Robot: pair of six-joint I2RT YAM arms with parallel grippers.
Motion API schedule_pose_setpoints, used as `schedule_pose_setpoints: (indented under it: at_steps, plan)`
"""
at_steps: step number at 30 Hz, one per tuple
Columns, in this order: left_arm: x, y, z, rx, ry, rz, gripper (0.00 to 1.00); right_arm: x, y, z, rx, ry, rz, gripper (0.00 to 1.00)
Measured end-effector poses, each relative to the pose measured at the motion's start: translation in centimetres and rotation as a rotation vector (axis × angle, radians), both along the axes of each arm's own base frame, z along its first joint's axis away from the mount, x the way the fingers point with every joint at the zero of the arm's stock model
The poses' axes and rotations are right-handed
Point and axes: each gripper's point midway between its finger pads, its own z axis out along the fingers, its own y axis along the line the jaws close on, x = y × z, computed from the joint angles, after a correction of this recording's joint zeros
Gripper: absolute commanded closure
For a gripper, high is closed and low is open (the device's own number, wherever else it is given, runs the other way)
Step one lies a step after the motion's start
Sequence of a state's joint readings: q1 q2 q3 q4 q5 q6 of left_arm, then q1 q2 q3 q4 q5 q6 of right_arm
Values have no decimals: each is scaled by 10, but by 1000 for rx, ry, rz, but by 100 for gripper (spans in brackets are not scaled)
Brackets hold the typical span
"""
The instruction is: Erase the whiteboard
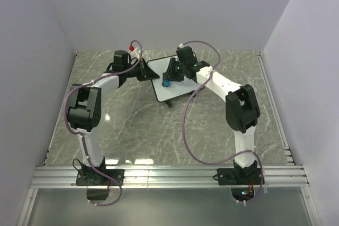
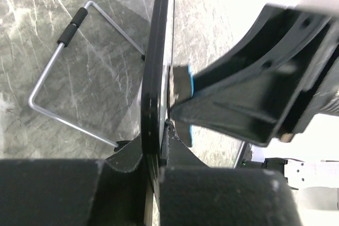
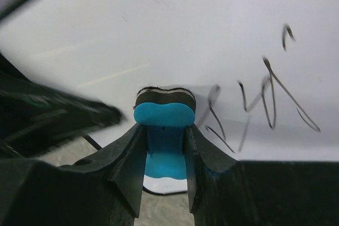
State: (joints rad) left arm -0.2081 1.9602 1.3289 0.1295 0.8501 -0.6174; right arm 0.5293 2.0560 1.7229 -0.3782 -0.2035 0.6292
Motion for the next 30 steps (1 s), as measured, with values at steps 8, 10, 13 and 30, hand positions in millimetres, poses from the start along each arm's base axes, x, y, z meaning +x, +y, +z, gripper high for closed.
schedule_pose_setpoints:
  at_steps: [8,10,13,30]
  plan:
    - [0,0,-1,9,-18,-10,100,-51,-32,-47,-67,100,1,100]
    - [0,0,-1,13,-27,-14,100,-58,-36,-53,-80,119,3,100]
    - [-1,-1,-1,14,-32,-20,100,-58,-37,-52,-90,125,4,100]
    - [-1,-13,2,35,-15,-5,100,47,3,34,-59,-42,-42,100]
